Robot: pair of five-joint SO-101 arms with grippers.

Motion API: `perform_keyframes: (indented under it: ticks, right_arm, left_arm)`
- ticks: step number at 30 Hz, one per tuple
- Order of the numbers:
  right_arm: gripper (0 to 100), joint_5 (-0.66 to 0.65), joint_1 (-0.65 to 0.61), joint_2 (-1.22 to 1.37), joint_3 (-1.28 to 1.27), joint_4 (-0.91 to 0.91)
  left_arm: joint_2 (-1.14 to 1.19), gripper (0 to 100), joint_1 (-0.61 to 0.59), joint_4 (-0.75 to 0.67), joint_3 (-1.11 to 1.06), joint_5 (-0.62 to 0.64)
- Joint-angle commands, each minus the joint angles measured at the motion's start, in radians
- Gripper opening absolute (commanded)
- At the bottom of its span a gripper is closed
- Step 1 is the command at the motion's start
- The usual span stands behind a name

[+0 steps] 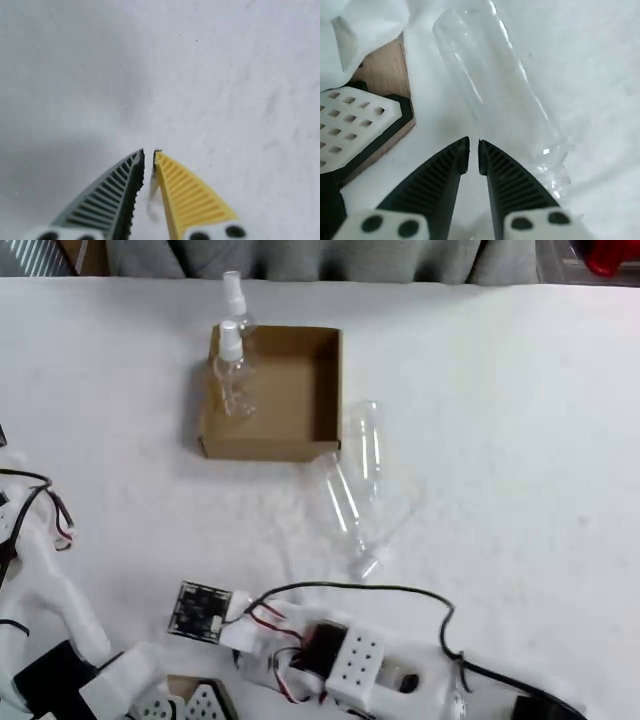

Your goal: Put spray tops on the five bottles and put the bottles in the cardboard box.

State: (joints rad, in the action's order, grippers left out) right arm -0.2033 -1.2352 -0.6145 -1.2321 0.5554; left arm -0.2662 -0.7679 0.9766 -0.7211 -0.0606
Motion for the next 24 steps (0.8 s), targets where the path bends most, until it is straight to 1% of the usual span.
perform_keyframes:
  ticks: [1, 3, 6, 10, 11, 15, 18, 22, 24]
  right_arm:
    - [1.5, 0.008, 0.013, 0.064, 0.017, -0.076]
    - [1.5, 0.008, 0.033, 0.068, 0.018, -0.088]
    - [1.5, 0.015, 0.108, 0.053, 0.038, -0.090]
    - [1.5, 0.172, 0.228, 0.076, 0.057, -0.180]
    - [1.5, 0.186, 0.246, 0.088, 0.057, -0.209]
    - [1.5, 0.183, 0.260, 0.136, 0.057, -0.265]
    - [1.5, 0.183, 0.265, 0.116, 0.061, -0.234]
    - [1.8, 0.181, 0.332, -0.038, 0.061, -0.105]
    - [1.8, 0.167, 0.378, -0.134, 0.060, -0.030]
  left_arm:
    - [-0.005, 5, -0.010, -0.021, 0.008, 0.009]
    - [-0.005, 5, -0.010, -0.021, 0.008, 0.006]
    - [-0.005, 5, -0.010, -0.021, 0.006, 0.005]
    - [-0.005, 5, -0.010, -0.021, 0.011, 0.008]
    - [-0.008, 5, -0.010, -0.021, 0.011, 0.008]
    - [-0.007, 5, -0.008, -0.021, 0.011, 0.008]
    - [-0.005, 5, -0.004, -0.021, 0.011, 0.003]
    - [-0.013, 5, 0.035, -0.003, 0.011, -0.006]
    - [-0.013, 9, 0.082, 0.049, 0.025, -0.066]
